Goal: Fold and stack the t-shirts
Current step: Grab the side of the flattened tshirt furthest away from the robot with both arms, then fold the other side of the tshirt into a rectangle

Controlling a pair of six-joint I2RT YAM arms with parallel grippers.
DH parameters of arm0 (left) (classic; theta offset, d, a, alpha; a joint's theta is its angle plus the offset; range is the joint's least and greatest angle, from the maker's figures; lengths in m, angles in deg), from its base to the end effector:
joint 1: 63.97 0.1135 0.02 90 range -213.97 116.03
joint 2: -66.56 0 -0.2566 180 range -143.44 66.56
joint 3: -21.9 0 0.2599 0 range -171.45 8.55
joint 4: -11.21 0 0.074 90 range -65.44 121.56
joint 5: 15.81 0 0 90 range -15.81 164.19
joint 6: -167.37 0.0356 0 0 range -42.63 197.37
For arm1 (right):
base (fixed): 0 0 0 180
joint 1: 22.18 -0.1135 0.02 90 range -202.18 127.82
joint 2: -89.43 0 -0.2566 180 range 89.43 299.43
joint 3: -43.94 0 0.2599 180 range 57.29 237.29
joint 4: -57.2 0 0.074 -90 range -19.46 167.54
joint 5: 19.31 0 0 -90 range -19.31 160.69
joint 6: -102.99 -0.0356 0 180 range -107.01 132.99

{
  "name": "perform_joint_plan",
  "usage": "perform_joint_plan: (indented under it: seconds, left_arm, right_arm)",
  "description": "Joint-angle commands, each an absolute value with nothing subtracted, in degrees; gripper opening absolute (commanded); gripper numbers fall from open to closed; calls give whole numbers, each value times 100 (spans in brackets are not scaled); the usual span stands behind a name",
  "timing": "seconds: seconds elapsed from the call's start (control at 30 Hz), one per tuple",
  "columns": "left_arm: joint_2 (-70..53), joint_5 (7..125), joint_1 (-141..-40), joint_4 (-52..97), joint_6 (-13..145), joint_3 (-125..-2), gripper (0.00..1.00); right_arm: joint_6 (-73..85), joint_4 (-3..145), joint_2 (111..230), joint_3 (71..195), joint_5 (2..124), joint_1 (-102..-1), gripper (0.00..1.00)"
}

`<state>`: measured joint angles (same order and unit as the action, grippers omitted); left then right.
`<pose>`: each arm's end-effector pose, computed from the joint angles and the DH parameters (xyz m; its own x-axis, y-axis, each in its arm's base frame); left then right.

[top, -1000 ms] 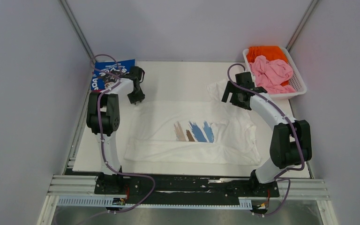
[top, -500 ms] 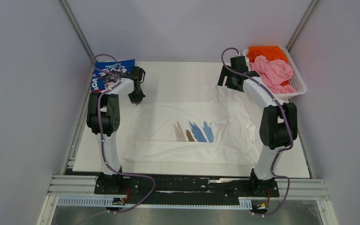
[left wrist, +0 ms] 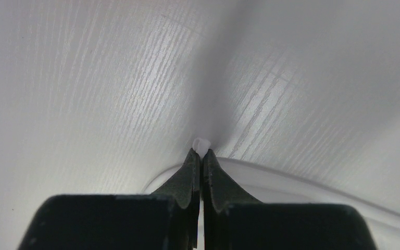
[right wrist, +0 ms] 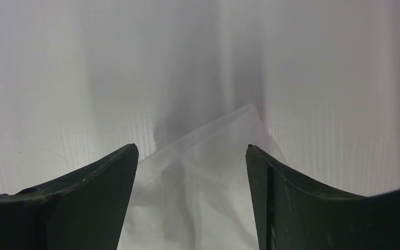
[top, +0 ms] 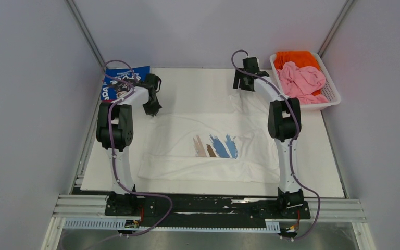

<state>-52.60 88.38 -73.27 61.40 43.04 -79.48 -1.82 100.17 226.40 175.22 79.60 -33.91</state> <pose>0.4289 -0.0614 0.1576 -0.7926 -0.4242 -0.4379 -0.4615 0.8868 -0.0239 0.5282 0.1040 0.1809 -0.7364 0.1050 -0.6683 0.0906 0.9943 0.0564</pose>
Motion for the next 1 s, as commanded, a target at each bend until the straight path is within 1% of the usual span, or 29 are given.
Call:
perform_joint_plan:
  seconds: [0.0, 0.23, 0.33, 0.4, 0.47, 0.5, 0.6, 0.67, 0.7, 0.73, 0.83, 0.97]
  left_arm:
    - [-4997, 8786, -7346, 6171, 4386, -7906, 0]
    - [-4984, 8849, -7346, 6188, 4360, -7877, 0]
    - [-4958, 8849, -7346, 6191, 4357, -7868, 0]
    - [-4936, 8862, -7346, 6189, 4360, -7858, 0]
    - [-4904, 8882, -7346, 6191, 4363, -7841, 0]
    - [-4892, 8883, -7351, 6187, 4369, -7840, 0]
    - [-4839, 8891, -7347, 6199, 4363, -7838, 0]
    - [-4787, 8865, -7346, 6188, 4364, -7838, 0]
    - [-4737, 8854, -7346, 6185, 4372, -7838, 0]
    - [-4710, 8828, -7353, 6172, 4377, -7840, 0]
    - [-4513, 8807, -7367, 6137, 4393, -7755, 0]
    - [-4135, 8812, -7429, 5980, 4412, -7441, 0]
  right_arm:
    - [51, 9965, 22896, 17920, 7874, -3486, 74]
    - [-196, 10035, 22595, 17038, 8515, -3502, 67]
    - [-352, 10042, 22478, 16656, 8666, -3496, 59]
    - [-353, 10064, 22476, 16600, 8722, -3495, 55]
    - [-339, 10075, 22488, 16606, 8768, -3495, 49]
    - [-334, 10090, 22487, 16621, 8774, -3493, 45]
    - [-336, 10093, 22434, 16689, 8783, -3494, 27]
    - [-316, 10072, 22374, 16785, 8776, -3485, 12]
    - [-292, 10057, 22327, 16835, 8756, -3484, 2]
    - [-258, 10033, 22264, 16866, 8705, -3484, 0]
    - [-238, 9882, 21842, 16649, 8599, -3492, 0]
    - [-351, 9530, 20972, 15716, 8607, -3502, 0]
